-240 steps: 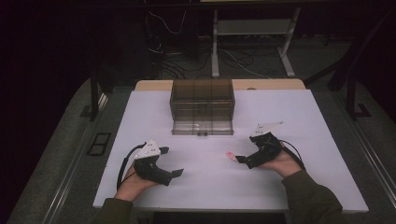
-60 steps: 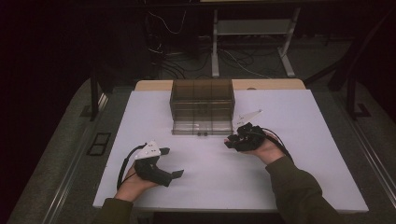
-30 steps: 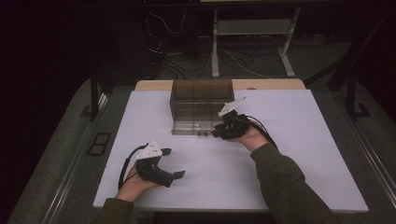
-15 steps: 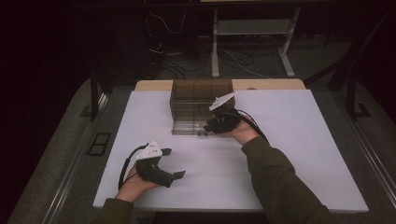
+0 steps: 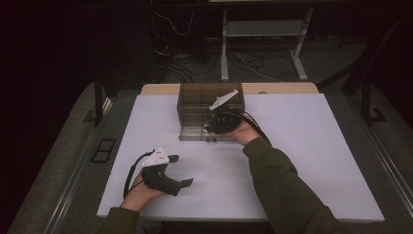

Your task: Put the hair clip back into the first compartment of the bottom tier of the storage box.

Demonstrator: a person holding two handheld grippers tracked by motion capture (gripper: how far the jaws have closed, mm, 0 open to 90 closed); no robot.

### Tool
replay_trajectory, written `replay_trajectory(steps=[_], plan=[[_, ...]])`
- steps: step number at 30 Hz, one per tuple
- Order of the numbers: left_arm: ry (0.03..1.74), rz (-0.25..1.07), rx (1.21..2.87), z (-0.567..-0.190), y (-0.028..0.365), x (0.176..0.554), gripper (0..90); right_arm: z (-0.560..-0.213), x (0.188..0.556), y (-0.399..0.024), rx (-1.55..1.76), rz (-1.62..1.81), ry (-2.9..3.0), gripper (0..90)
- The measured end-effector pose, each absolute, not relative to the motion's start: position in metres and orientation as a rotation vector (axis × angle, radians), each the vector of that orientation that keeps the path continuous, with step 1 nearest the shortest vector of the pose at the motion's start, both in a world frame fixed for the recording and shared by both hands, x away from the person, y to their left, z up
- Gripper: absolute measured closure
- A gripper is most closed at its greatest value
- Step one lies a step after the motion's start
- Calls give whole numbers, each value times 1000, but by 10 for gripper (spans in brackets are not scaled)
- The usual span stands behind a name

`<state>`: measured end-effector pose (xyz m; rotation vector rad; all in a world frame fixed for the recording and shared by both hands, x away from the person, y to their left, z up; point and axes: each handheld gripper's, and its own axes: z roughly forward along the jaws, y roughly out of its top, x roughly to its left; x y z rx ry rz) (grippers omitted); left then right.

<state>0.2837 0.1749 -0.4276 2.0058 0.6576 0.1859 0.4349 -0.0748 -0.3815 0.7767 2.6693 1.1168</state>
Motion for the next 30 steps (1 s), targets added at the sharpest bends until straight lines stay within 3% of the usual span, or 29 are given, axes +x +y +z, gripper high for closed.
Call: replay_trajectory(steps=[30], plan=[[656,178,2007,-427,175,284,0,-396,464,-24,764,1103,2682,676]])
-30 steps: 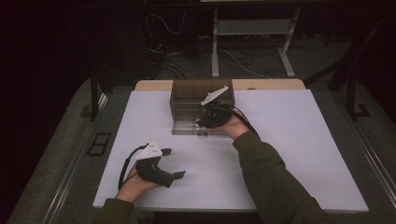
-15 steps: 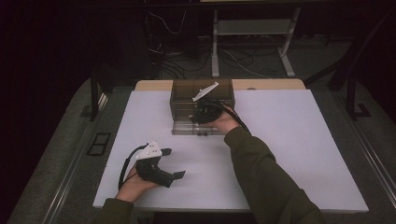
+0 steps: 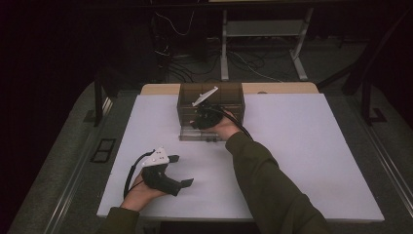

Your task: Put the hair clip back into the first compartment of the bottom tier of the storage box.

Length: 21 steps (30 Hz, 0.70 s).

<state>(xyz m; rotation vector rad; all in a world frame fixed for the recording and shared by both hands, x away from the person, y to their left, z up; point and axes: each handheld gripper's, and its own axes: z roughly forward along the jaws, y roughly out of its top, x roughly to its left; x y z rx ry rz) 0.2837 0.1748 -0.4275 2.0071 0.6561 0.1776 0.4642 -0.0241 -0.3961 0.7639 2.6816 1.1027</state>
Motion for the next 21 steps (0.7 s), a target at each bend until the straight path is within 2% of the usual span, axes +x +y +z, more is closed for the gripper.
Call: replay_trajectory(steps=[21], plan=[[656,175,2007,-428,175,284,0,-416,471,-5,770,1069,2699,671]])
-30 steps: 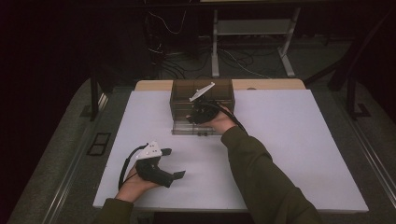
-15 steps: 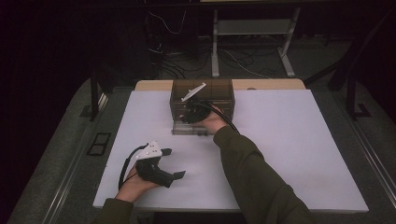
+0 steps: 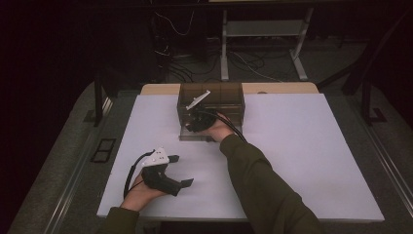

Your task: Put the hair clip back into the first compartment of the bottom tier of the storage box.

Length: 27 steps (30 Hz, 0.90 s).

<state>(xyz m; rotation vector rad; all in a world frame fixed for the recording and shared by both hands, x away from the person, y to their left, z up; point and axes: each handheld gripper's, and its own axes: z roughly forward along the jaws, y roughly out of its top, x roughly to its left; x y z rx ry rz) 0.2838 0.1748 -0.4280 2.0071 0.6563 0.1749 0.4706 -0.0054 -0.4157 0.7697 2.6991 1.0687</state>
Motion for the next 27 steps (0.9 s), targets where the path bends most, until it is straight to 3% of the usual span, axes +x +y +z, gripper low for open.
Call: replay_trajectory(steps=[17,27], plan=[[655,177,2008,-428,175,284,0,-412,467,-10,786,1126,2708,624],[663,183,2001,-429,175,286,0,-402,455,-24,781,1189,2695,533]])
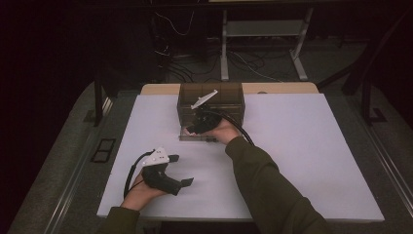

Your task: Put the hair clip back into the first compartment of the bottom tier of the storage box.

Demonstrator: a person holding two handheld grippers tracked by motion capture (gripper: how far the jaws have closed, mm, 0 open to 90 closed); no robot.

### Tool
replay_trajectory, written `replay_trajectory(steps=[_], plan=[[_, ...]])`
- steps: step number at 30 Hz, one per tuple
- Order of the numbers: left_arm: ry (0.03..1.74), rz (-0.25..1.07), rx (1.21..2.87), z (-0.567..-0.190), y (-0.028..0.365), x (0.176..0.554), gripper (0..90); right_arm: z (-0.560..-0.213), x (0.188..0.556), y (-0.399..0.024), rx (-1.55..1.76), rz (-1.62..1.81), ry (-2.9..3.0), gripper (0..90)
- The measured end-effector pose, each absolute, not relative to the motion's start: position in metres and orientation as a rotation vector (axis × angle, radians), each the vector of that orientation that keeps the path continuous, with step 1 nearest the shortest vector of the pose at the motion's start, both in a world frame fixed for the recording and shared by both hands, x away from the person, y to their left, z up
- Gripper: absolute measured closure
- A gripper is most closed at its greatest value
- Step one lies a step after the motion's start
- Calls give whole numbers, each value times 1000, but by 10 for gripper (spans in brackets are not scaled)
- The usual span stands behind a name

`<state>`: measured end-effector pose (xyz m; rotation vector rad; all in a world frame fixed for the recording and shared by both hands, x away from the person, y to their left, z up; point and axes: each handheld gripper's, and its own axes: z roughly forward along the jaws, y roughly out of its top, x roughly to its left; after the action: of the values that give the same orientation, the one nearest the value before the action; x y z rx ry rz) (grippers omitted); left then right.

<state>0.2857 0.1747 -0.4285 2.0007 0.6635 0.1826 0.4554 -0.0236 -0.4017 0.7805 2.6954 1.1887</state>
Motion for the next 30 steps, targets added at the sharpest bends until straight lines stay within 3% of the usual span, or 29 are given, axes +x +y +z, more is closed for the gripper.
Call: replay_trajectory(steps=[30], plan=[[657,194,2002,-431,177,288,0,-397,409,-96,818,1276,2566,315]])
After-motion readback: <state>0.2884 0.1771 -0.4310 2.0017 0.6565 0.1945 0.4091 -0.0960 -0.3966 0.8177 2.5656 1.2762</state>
